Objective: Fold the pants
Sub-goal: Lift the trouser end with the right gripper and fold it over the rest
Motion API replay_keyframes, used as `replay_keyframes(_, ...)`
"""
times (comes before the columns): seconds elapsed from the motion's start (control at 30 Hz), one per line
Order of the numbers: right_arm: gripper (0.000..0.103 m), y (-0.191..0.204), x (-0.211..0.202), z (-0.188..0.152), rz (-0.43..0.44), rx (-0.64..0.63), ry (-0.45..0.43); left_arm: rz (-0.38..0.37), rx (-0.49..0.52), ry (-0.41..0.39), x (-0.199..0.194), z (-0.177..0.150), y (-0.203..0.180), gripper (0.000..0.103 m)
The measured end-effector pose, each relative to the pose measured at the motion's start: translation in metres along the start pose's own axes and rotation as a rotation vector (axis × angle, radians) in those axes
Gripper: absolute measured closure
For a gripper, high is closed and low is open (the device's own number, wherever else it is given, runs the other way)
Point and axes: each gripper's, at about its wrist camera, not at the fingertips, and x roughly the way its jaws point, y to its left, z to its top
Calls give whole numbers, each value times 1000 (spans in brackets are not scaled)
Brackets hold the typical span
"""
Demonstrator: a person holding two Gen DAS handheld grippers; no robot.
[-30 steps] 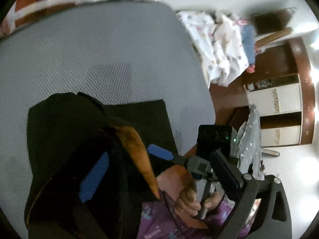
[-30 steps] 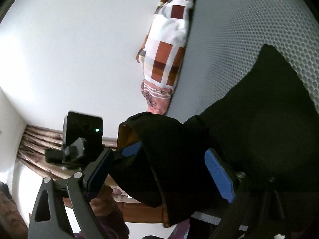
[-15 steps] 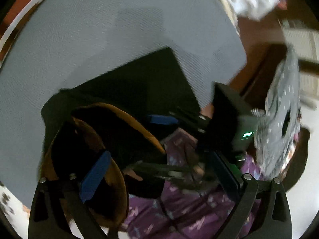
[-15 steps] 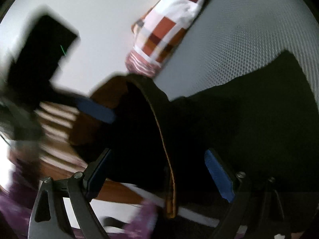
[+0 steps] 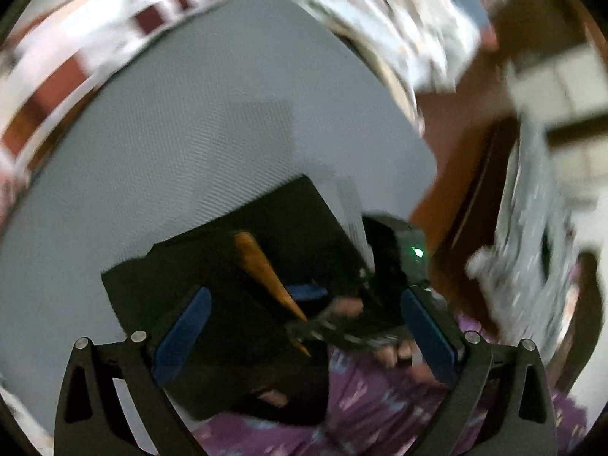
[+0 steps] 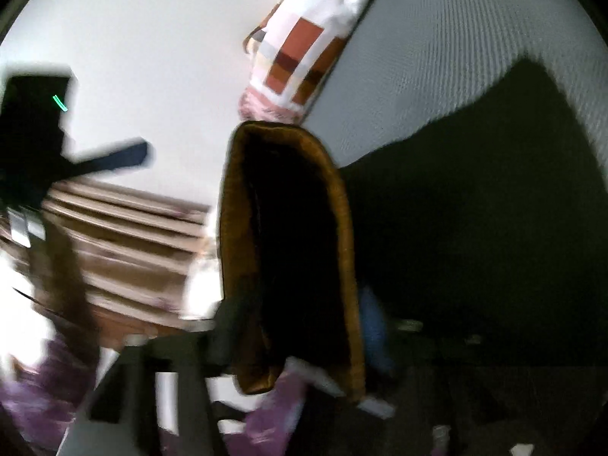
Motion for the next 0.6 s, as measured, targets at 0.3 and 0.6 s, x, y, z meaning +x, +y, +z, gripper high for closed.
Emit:
replay_keyframes(0.3,24,17,22,11,-115,-62,88,-64,-318,-256,47,-110,117,4)
replay_keyframes(0.6,11,24,49,21,-105,-20,169,-98,-409,-349,78,-174,136,4)
